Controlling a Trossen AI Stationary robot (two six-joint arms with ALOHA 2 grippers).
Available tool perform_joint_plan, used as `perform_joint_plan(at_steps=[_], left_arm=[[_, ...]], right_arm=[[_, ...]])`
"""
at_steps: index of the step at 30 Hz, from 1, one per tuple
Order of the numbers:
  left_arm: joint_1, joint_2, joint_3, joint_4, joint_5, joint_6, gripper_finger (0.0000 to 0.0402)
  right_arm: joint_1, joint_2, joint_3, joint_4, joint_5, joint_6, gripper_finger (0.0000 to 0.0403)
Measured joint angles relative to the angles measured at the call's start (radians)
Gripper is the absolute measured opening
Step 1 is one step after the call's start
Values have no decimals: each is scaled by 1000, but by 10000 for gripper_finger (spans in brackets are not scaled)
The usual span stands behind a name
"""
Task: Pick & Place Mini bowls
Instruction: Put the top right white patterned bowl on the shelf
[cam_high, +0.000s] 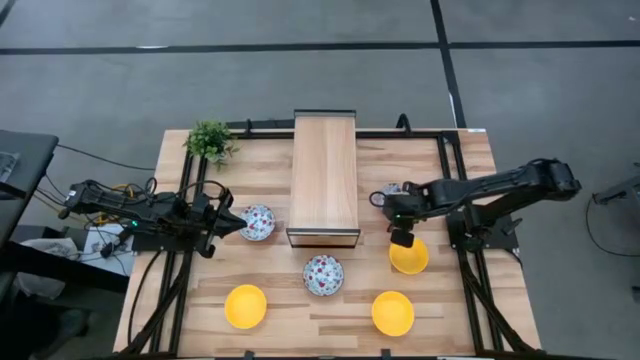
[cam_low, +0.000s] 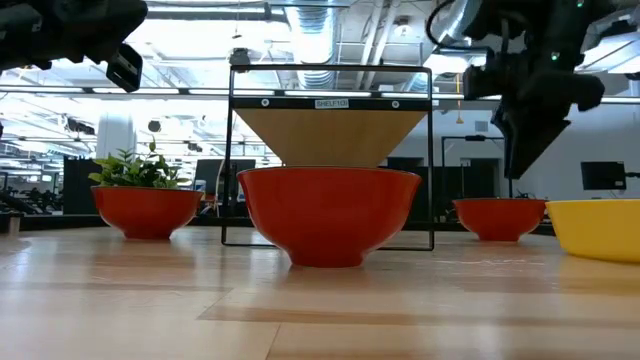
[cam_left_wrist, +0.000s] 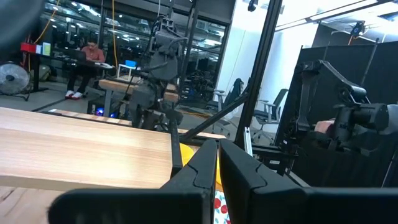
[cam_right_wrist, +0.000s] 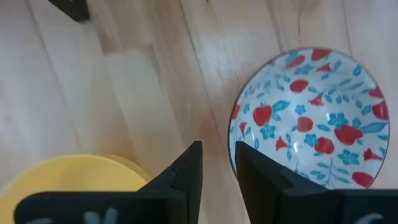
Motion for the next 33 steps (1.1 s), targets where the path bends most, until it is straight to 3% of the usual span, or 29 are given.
perform_joint_plan(at_steps=[26,33], left_arm=[[0,2,0,1,0,0,17],[0,2,0,2,0,0,17]], right_arm=[[-133,165,-1,42,0,-99,84],[-133,199,0,58,-1,-99,52]])
